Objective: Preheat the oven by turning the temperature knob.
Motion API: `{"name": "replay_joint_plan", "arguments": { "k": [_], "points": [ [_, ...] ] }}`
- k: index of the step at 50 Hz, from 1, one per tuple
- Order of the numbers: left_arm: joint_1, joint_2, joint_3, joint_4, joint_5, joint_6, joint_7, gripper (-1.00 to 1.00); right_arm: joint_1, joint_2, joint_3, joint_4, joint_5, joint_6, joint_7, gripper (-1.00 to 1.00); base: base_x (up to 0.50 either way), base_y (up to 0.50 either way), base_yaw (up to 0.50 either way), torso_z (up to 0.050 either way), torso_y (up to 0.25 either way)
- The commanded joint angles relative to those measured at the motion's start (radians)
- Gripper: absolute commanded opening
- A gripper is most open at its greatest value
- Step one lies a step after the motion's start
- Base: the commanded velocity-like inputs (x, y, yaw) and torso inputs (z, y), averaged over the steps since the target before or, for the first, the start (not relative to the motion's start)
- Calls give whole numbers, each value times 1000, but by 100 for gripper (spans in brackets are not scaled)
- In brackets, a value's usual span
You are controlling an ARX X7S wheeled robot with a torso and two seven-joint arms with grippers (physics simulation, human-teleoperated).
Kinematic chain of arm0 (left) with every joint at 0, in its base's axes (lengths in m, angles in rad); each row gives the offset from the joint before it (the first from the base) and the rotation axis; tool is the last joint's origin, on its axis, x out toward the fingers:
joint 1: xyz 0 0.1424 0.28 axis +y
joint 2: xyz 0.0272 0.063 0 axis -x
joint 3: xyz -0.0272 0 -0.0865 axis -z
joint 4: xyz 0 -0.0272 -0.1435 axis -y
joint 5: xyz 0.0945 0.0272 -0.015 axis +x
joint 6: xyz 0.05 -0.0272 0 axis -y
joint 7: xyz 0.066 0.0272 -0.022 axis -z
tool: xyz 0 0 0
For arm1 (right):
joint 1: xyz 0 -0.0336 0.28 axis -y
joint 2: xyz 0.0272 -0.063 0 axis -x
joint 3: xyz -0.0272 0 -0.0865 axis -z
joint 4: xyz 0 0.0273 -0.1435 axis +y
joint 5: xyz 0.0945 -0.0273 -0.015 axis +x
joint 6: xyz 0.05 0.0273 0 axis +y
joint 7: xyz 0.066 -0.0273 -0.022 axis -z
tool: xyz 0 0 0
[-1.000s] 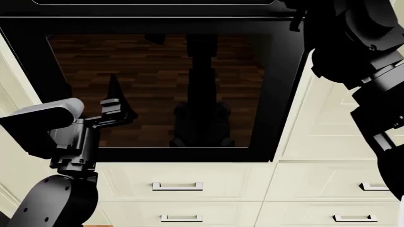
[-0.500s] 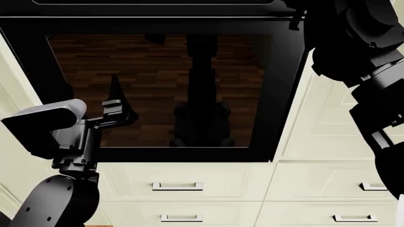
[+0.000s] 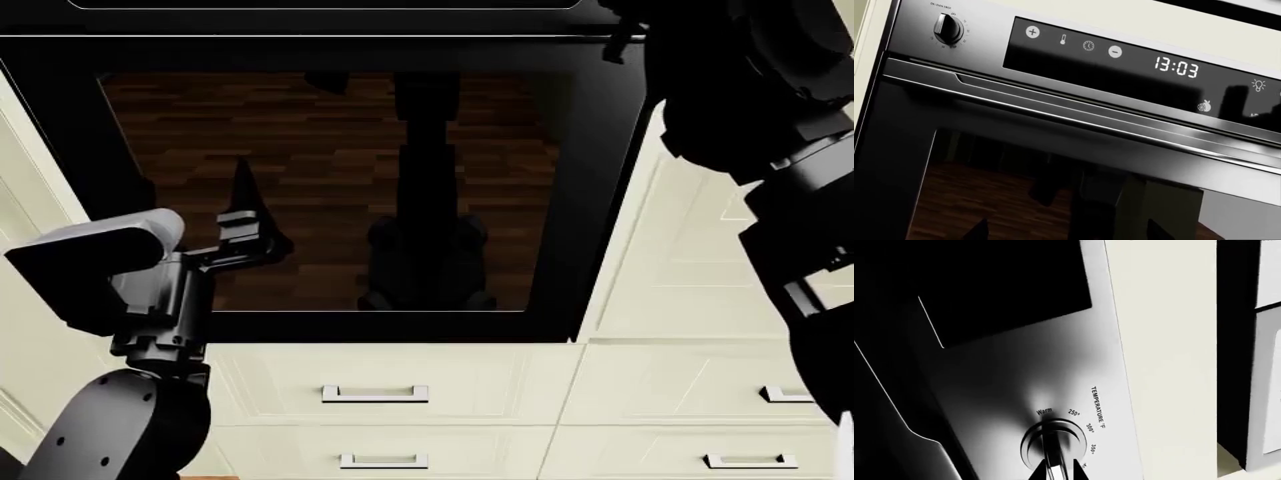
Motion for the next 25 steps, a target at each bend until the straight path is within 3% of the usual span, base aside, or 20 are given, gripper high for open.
{"name": "replay_joint_plan", "arguments": {
  "k": [1, 25],
  "points": [
    [4, -3, 3, 1, -2, 2, -2, 100, -20, 13, 105, -132, 70, 54, 6, -100, 0, 0, 0, 0, 0],
    [-8, -5, 2, -24, -10, 6, -4, 100, 21, -40, 77, 31, 56, -53, 27, -100, 0, 0, 2, 0, 1]
  ]
}}
